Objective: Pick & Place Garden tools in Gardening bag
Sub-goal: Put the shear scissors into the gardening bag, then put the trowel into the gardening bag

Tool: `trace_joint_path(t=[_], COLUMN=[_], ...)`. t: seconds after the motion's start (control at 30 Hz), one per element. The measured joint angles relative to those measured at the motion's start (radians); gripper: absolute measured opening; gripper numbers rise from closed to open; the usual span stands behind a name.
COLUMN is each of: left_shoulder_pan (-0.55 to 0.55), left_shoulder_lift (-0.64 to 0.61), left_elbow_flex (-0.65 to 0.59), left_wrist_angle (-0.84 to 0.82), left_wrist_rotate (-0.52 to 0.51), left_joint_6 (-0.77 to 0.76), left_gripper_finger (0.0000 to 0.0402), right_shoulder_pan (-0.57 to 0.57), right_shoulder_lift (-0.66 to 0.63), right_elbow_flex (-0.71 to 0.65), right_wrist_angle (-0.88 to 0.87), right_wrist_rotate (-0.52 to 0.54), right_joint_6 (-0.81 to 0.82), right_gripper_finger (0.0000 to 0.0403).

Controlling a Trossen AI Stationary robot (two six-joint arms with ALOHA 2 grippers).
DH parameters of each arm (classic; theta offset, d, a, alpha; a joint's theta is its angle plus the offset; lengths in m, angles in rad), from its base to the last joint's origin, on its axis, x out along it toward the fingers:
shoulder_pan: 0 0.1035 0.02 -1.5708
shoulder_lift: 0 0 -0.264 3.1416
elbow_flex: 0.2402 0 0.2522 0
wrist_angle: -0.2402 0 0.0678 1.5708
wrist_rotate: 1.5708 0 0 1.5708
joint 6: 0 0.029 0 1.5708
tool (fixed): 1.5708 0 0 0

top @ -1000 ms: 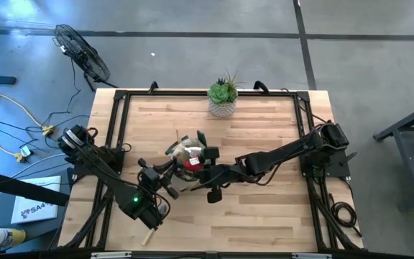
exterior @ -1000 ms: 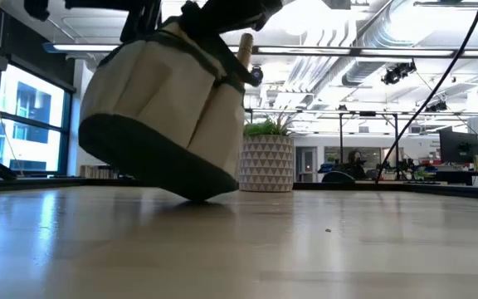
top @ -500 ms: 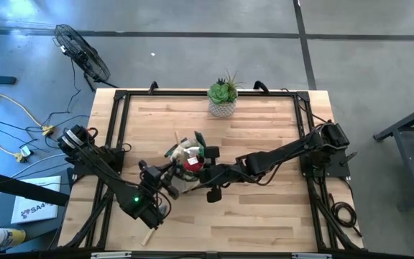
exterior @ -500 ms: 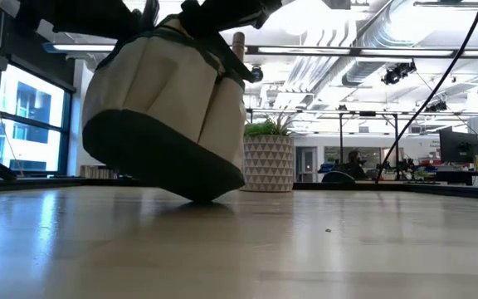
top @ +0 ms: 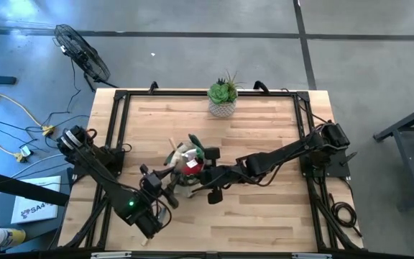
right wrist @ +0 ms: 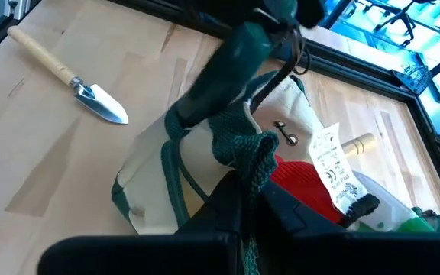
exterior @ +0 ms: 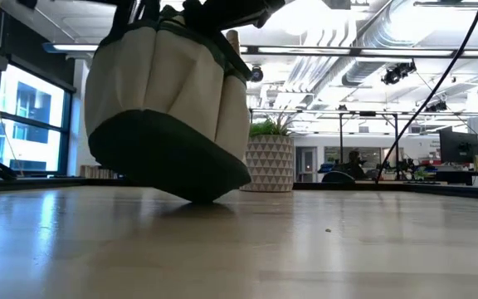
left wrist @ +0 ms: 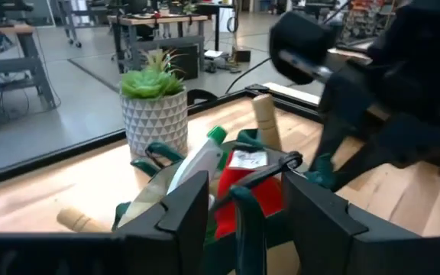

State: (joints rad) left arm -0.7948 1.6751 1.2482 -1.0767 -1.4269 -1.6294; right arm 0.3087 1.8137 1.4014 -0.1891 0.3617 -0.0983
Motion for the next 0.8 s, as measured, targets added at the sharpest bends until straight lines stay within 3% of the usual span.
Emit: trace_joint_path(t=[0.4, 0.8], left_shoulder_pan=[-0.006, -0.004], left_shoulder_lift=[0.000, 0.000], left_elbow_flex=[0.118, 0.122], left_wrist_angle=[0.003, 0.002], left_wrist_rotate=[0.021, 0.032], left_joint_6=[0.232, 0.241], left_gripper_finger=[0.0163, 0.0164], right_shoulder_pan=[0.037, 0.052], right_shoulder_lift=[-0.001, -0.001], right_elbow_flex=[0.000, 0.000], right_wrist_angle=[-0.106, -0.221], right_wrist_rotate=[-0.005, -0.074], right_joint_6=[0.050, 0.151], right_gripper_finger=[0.0005, 0.0015])
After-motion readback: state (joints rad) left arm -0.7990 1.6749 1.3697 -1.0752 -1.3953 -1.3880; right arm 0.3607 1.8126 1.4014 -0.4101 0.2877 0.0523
